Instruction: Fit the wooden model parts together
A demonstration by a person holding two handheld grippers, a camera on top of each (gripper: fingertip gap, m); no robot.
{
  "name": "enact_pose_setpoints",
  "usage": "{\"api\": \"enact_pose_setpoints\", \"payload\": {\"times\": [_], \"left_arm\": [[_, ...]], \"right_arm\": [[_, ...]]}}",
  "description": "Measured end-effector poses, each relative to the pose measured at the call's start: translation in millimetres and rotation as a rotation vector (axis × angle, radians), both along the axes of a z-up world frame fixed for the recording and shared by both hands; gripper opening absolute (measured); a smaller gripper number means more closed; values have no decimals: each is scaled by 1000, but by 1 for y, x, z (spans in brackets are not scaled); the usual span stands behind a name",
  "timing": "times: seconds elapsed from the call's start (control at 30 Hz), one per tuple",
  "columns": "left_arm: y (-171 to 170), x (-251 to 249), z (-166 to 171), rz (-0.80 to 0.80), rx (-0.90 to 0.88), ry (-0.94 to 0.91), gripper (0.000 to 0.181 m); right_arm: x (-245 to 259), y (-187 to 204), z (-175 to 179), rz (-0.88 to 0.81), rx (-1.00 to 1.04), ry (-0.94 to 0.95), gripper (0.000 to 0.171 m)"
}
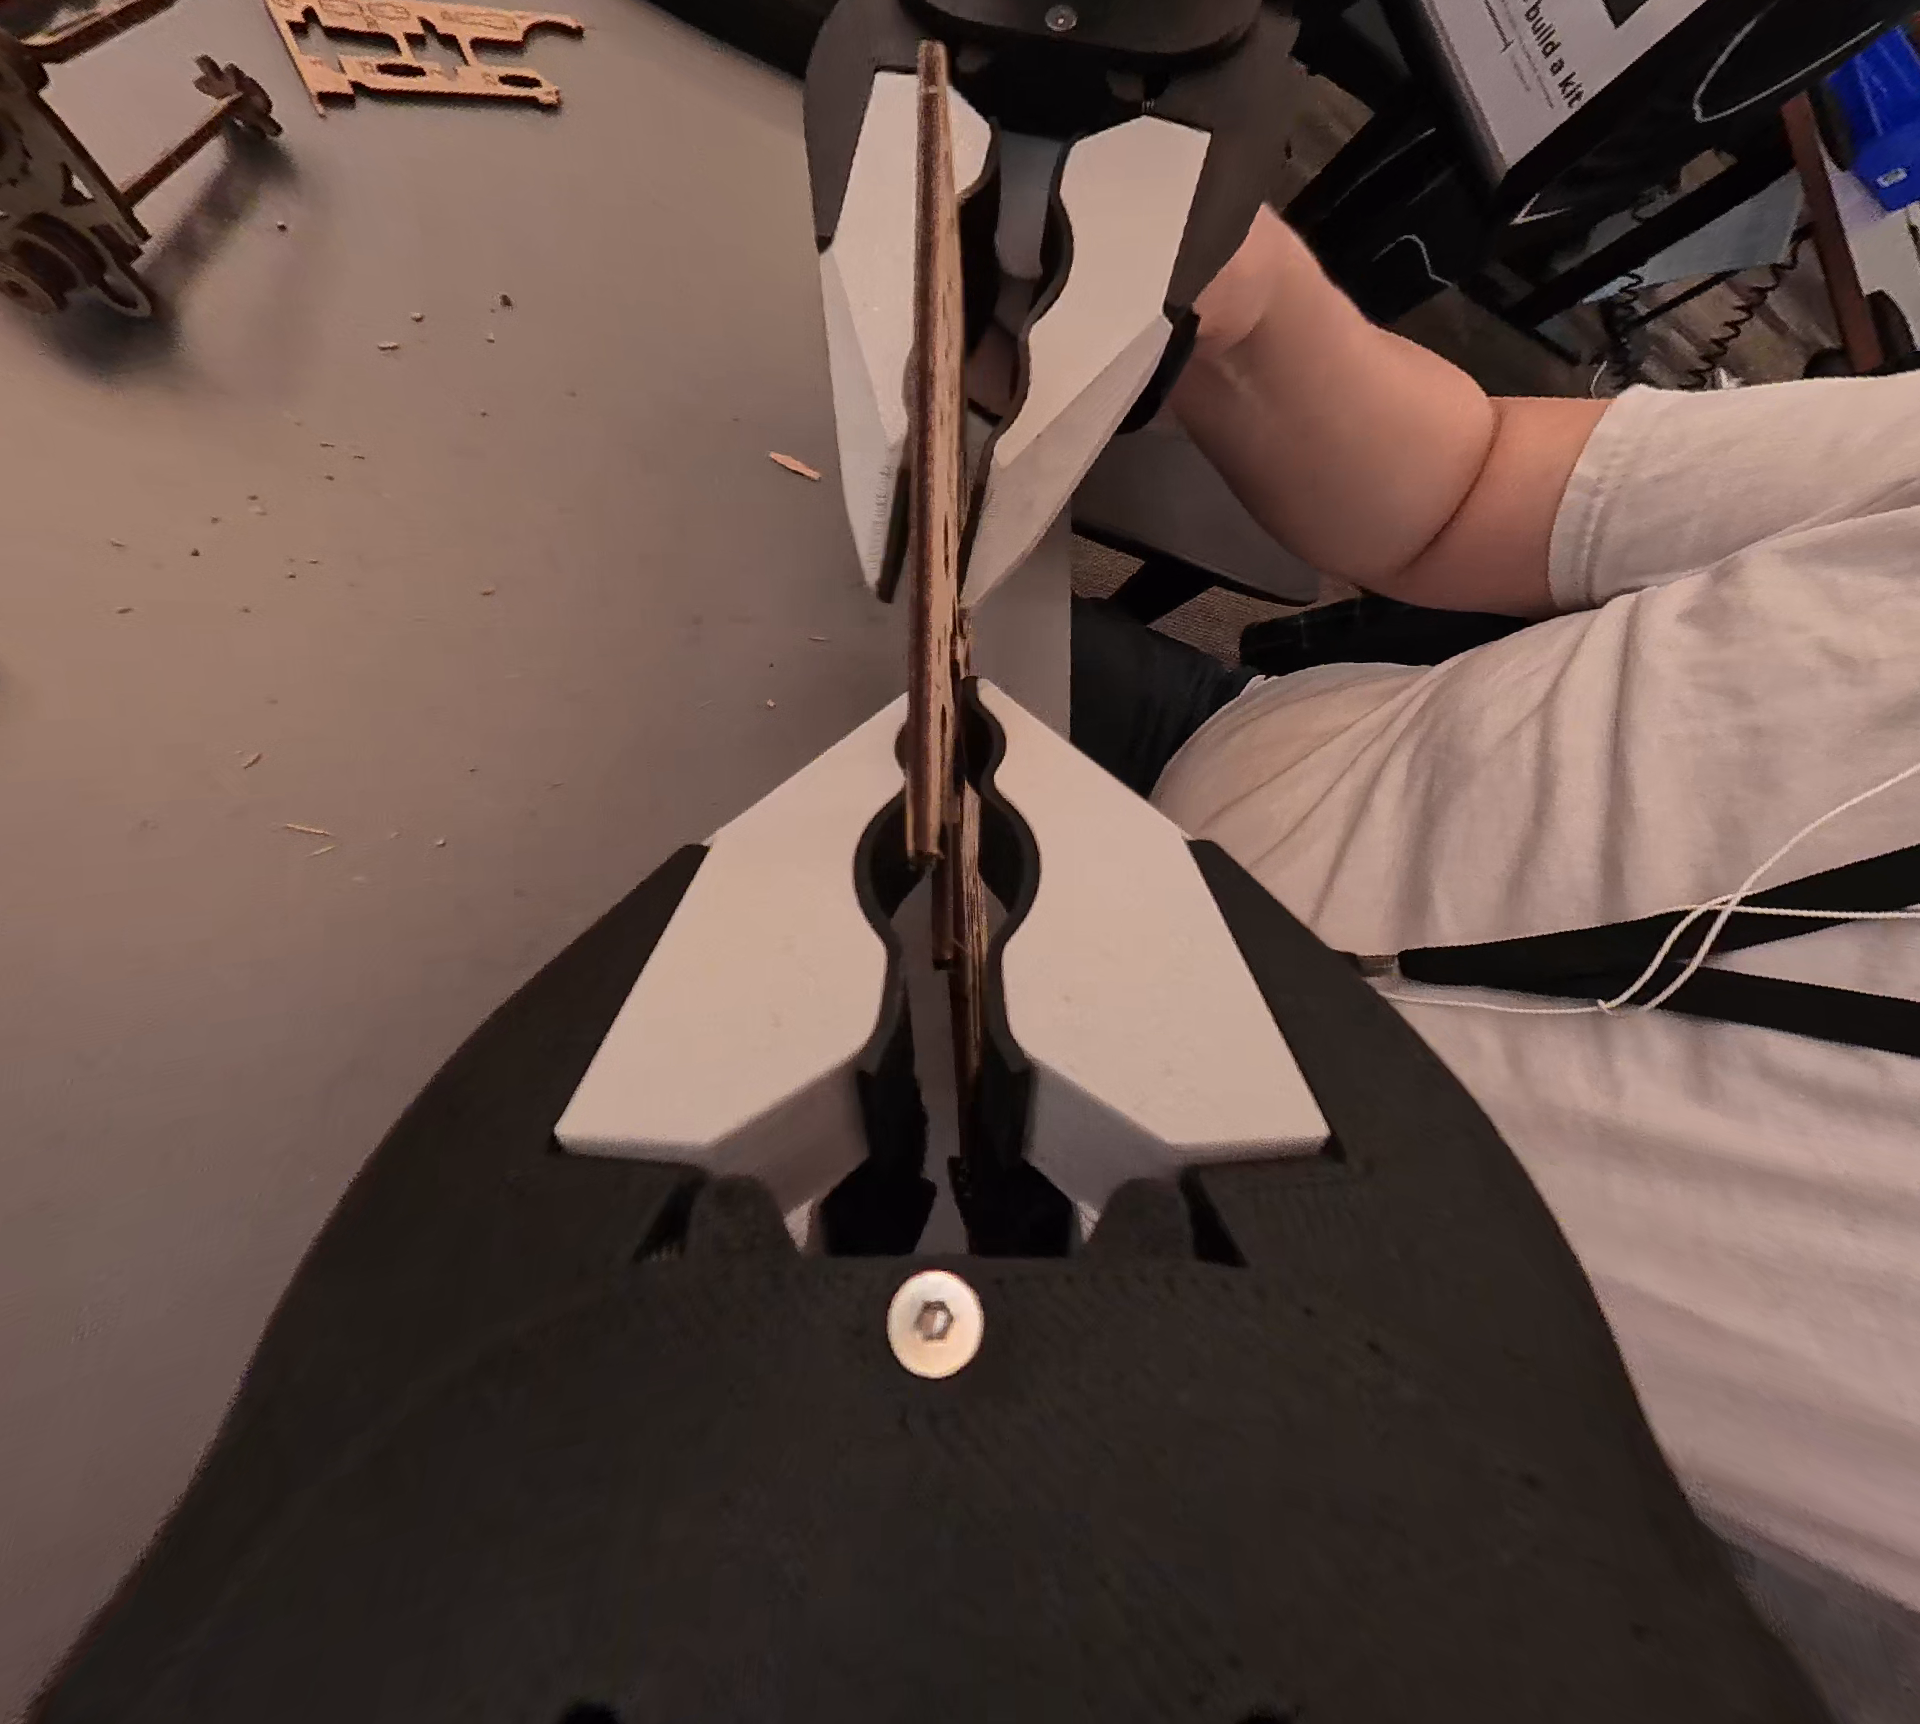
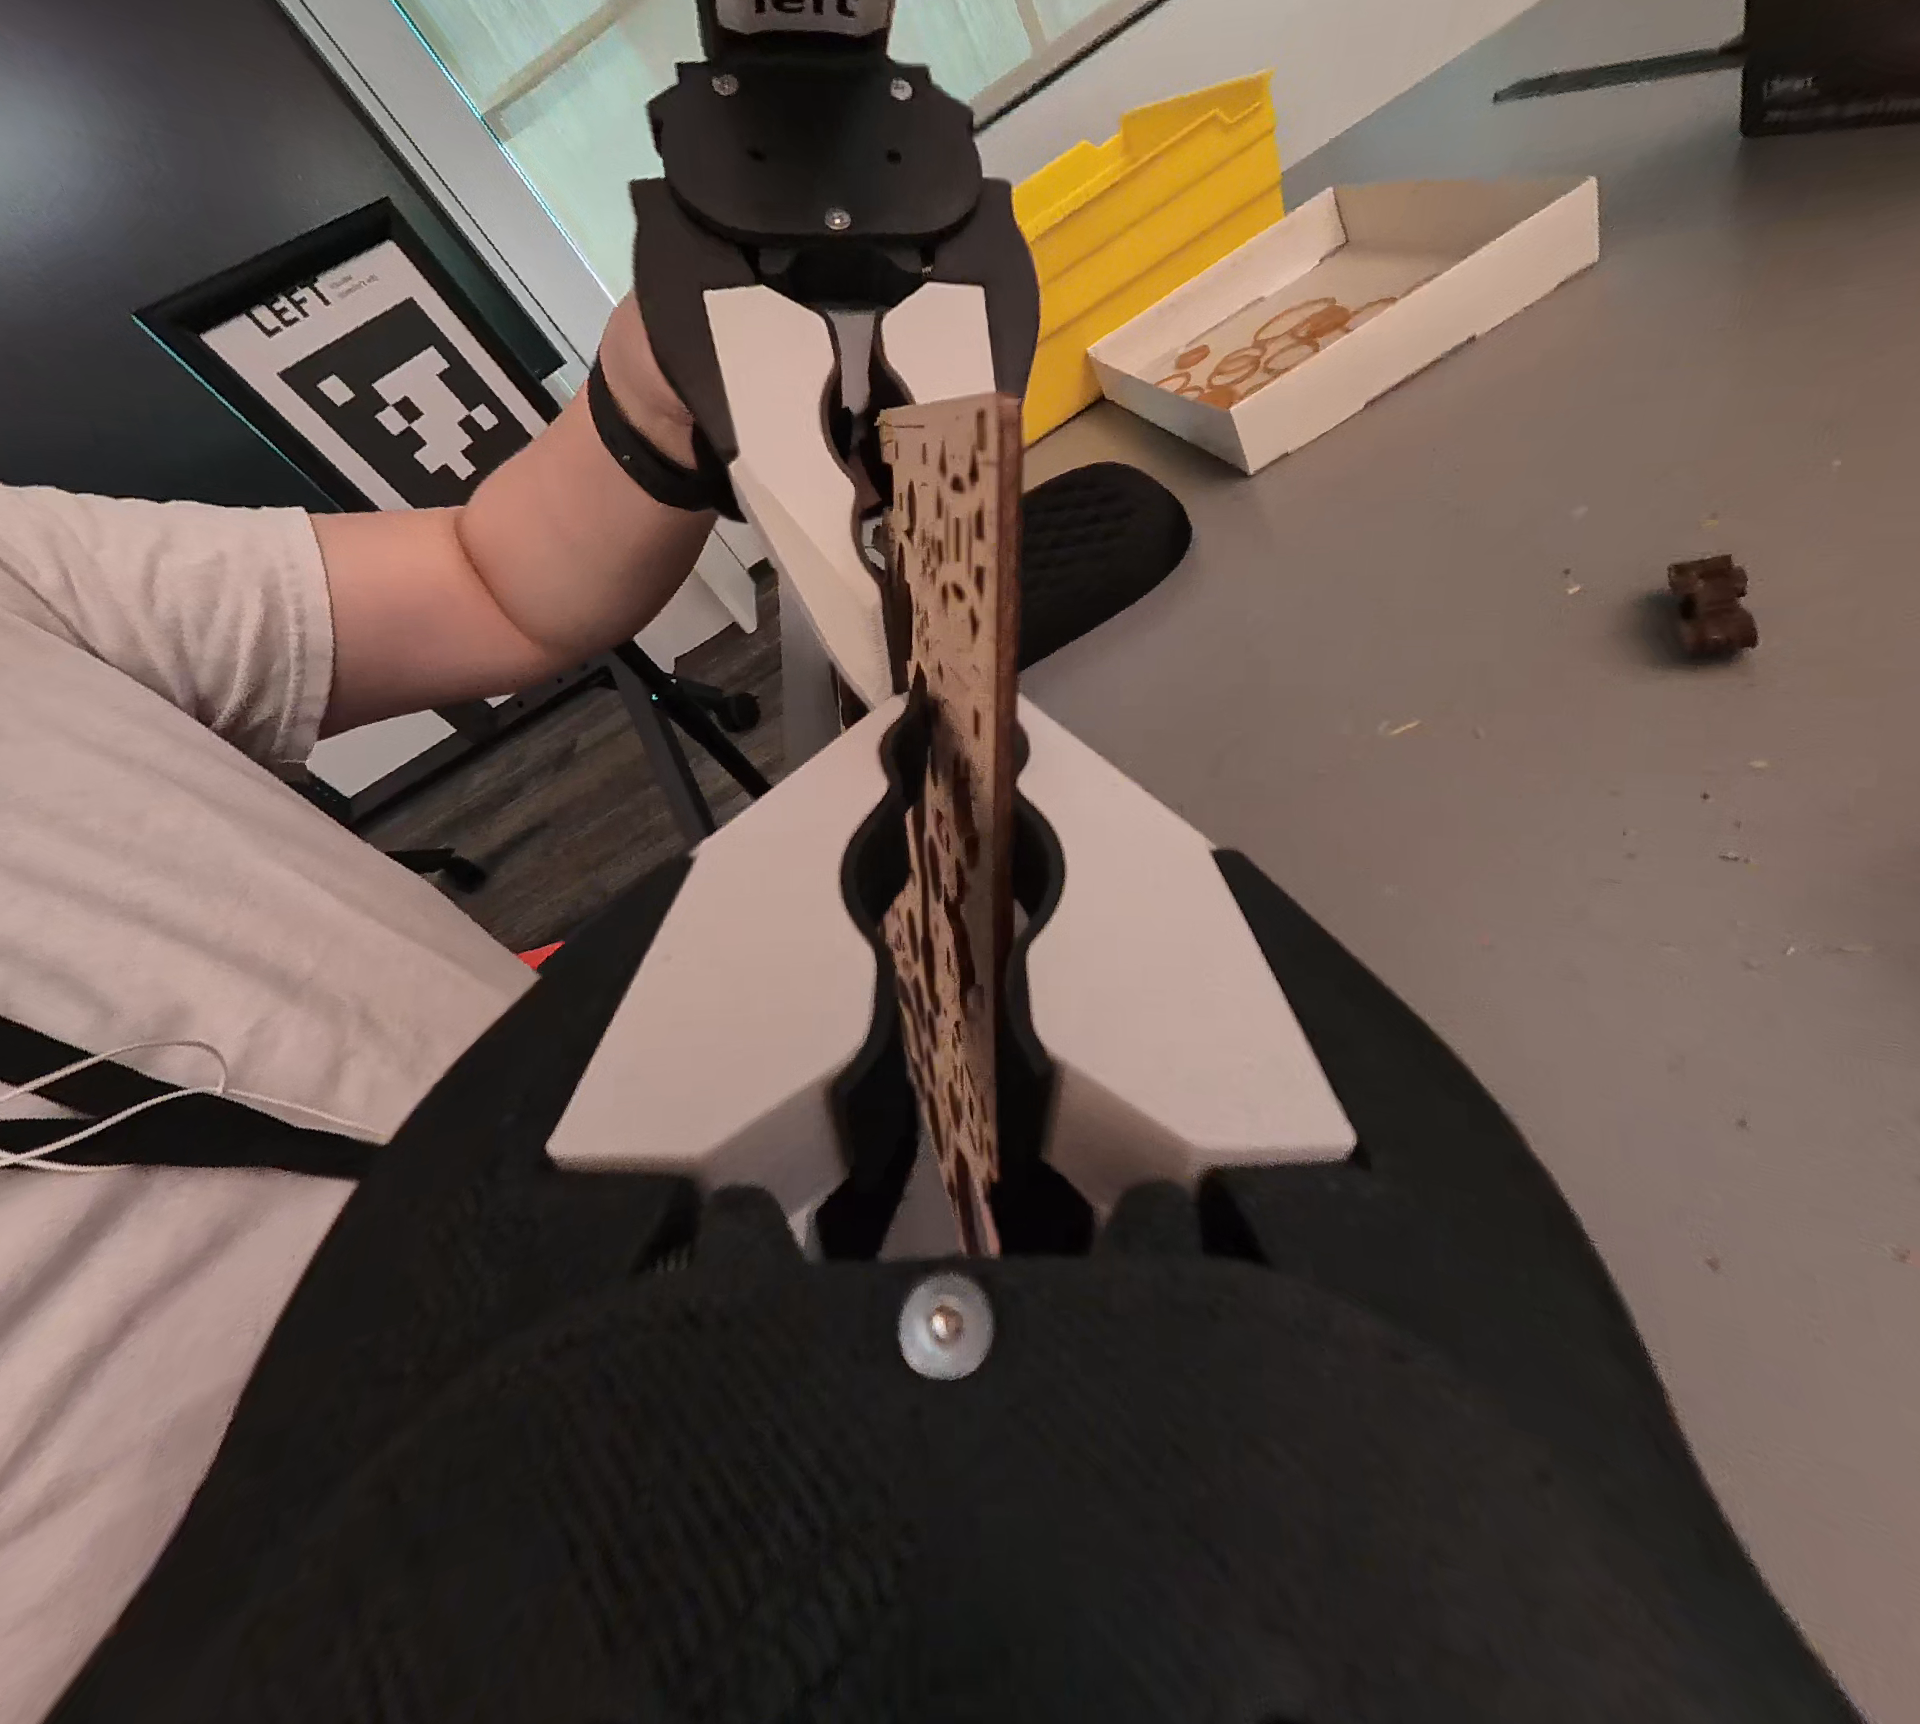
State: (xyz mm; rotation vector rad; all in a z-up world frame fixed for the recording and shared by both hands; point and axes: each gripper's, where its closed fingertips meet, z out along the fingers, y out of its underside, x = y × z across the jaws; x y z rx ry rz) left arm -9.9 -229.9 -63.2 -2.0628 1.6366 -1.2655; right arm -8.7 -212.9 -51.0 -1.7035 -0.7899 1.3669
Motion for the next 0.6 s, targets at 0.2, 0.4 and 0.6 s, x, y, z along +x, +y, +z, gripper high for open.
{"api": "enact_pose_setpoints", "payload": {"times": [0.2, 0.4, 0.6], "left_arm": [[3, -2, 2, 54, -2, -17, 1], [2, -3, -3, 78, -11, 13, 1], [3, -3, -5, 96, -27, 24, 1]], "right_arm": [[14, 9, 17, -186, 76, 72, 19], [13, 10, 5, -294, 154, -80, 35], [12, 15, -3, -329, 161, -159, 38]]}}
